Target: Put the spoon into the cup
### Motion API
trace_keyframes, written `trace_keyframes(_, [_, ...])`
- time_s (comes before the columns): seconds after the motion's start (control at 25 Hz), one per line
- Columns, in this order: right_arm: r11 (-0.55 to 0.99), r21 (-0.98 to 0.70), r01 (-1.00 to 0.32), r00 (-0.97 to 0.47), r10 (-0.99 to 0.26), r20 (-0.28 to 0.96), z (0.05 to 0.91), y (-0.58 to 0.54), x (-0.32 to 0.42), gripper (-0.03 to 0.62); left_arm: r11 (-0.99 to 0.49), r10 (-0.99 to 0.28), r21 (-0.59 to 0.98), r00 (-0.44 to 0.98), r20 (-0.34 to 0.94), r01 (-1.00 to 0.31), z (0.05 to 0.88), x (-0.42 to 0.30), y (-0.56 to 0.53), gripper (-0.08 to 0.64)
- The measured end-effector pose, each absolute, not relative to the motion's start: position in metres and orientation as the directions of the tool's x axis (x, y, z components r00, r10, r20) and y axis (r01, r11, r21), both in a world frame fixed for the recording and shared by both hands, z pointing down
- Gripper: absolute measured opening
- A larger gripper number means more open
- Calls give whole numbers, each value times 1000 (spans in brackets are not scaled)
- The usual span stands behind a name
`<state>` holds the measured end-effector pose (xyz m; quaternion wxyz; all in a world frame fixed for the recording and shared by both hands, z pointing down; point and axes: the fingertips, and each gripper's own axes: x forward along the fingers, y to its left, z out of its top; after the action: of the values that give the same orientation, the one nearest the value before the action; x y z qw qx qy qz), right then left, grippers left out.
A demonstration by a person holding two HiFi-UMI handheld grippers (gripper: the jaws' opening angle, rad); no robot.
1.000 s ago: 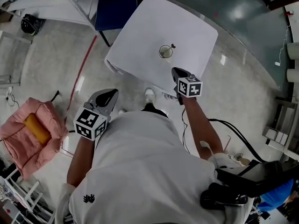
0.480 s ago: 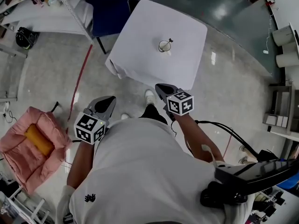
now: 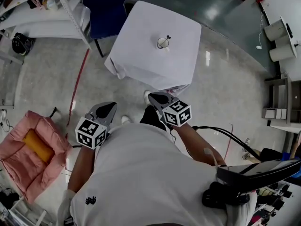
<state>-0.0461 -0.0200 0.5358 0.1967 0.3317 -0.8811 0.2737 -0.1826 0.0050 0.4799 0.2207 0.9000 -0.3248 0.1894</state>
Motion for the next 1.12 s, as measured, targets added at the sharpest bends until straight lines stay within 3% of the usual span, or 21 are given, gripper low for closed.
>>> trace_keyframes(0.64, [716,-312,-625,-745,-427,512,523,11,-98,8,-638,-561,280,682,469,-717,484,-223,42,9])
trace_keyframes(1.12, [718,-311,-623,-747,-427,510,526,16,-85,8,-657,-534,277,693,484,-701,487,-203,41,9])
